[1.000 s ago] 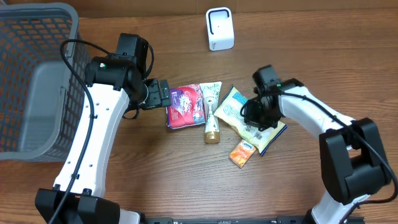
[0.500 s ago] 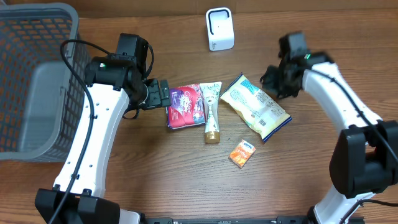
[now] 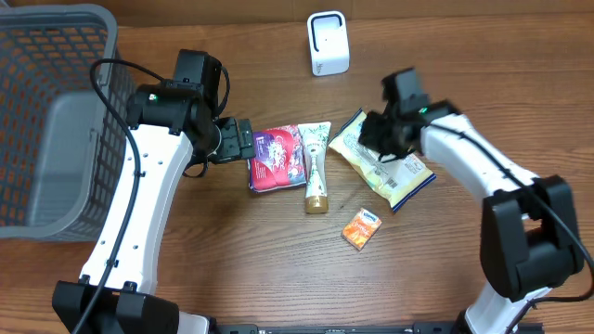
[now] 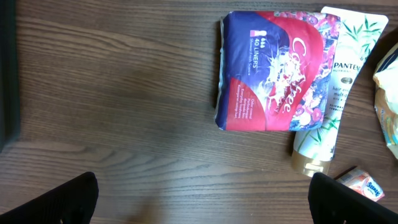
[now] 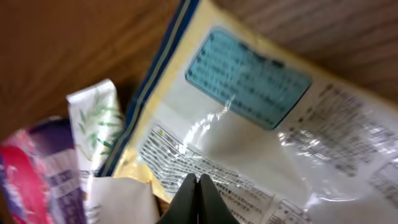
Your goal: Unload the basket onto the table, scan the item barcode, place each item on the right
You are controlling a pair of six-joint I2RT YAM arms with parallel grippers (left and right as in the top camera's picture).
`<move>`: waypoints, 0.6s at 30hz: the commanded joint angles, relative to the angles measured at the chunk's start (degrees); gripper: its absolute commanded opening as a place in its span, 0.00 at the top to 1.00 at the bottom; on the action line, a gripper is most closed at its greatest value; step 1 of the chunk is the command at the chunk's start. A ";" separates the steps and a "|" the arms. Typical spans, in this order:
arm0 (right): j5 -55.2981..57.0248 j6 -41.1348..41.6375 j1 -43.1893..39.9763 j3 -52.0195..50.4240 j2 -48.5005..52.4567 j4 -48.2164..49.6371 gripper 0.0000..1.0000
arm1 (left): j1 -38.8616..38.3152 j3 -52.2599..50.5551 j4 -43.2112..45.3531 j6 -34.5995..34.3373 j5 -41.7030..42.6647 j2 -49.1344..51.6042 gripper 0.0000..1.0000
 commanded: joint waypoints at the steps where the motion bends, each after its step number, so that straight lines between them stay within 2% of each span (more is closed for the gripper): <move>1: 2.43 9.44 1.57 -4.46 2.34 4.96 0.96 | -0.22 0.39 0.04 -0.59 -0.52 -0.07 0.00; 5: 0.35 11.15 2.19 -5.27 5.92 7.30 0.96 | -0.22 0.39 0.04 -0.59 -0.52 -0.07 0.00; 10: -1.14 8.66 2.38 -3.30 6.84 8.11 0.96 | -0.22 0.39 0.04 -0.59 -0.52 -0.07 0.00; 14: -3.63 2.84 -0.07 9.29 6.84 -1.64 0.96 | -0.22 0.39 0.07 -0.59 -0.52 -0.07 0.00; 18: -3.50 -2.82 -3.37 25.73 6.84 -19.04 0.96 | -0.22 0.39 0.04 -0.59 -0.52 -0.07 0.00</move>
